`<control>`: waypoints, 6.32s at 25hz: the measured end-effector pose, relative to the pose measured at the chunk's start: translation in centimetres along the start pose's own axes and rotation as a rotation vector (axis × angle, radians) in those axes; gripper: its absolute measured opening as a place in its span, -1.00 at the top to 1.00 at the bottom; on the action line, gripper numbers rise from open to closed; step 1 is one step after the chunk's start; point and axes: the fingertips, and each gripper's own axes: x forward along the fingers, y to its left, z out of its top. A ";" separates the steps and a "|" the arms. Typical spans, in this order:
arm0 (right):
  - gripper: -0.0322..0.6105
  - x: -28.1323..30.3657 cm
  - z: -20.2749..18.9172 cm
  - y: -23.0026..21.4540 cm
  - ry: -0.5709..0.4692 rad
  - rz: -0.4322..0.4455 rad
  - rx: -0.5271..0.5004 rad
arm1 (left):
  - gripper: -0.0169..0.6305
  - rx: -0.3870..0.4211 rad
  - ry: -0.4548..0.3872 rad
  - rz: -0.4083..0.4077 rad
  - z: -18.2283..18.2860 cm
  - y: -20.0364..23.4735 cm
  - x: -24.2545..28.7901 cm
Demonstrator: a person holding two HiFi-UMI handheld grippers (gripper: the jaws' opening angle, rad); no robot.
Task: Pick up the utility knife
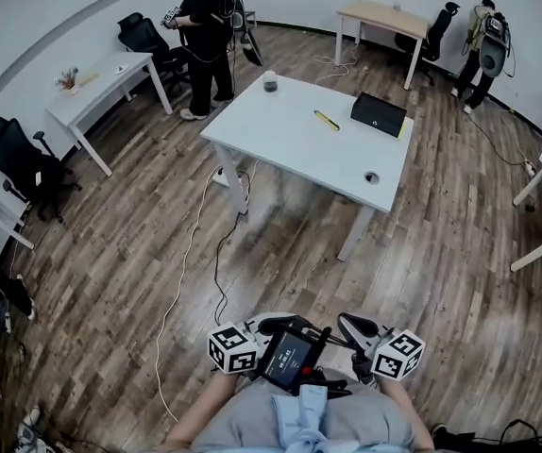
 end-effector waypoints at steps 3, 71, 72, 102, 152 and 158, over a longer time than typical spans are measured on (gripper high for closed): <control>0.80 3.1 0.8 0.1 -0.005 -0.010 0.015 | 0.89 0.007 -0.002 0.000 1.9 2.6 -1.3; 0.80 23.0 19.7 -27.0 -0.002 -0.132 0.080 | 0.89 -0.080 0.013 0.064 22.2 32.8 15.6; 0.80 23.7 20.1 -27.5 0.002 -0.137 0.076 | 0.89 -0.077 0.013 0.059 22.9 33.5 15.7; 0.80 35.3 24.2 -33.5 0.015 -0.235 0.066 | 0.89 -0.117 -0.026 0.007 30.3 46.3 14.5; 0.62 42.9 29.2 -58.4 0.508 -0.471 -0.317 | 0.89 -0.229 -0.008 0.130 27.4 49.7 11.6; 0.62 43.2 28.6 -60.5 0.524 -0.485 -0.311 | 0.89 -0.241 -0.008 0.164 27.3 50.4 11.3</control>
